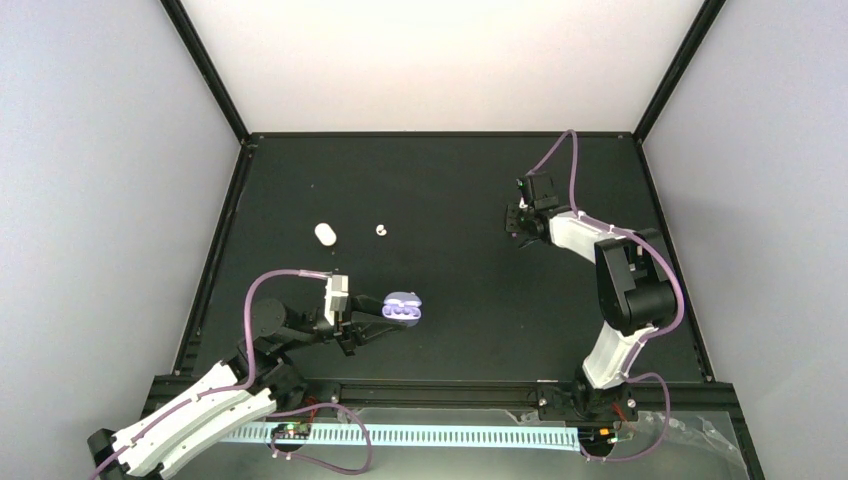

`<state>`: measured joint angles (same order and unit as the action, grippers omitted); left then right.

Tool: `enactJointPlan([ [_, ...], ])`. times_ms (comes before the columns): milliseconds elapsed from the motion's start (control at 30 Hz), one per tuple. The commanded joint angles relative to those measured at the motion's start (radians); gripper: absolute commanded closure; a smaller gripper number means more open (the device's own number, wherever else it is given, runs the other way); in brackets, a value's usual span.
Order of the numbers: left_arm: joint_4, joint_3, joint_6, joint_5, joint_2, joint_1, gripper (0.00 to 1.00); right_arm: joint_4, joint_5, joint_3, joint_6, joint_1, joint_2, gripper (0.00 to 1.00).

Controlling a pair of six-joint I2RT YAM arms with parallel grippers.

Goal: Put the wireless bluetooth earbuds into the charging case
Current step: Pick up the earbud from the center of the board.

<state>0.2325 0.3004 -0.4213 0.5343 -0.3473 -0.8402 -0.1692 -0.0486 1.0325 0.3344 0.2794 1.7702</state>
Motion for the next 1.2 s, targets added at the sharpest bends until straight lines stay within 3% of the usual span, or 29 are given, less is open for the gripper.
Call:
enactJointPlan([
  [0, 0.004, 0.005, 0.016, -0.008, -0.005, -0.004, 0.98, -0.012, 0.008, 0.03, -0.014, -0.005, 0.022, 0.75],
  [1167, 0.018, -0.006, 0.002, -0.004, 0.009, -0.004, 0.98, -0.037, 0.043, 0.056, -0.029, -0.005, 0.053, 0.99],
])
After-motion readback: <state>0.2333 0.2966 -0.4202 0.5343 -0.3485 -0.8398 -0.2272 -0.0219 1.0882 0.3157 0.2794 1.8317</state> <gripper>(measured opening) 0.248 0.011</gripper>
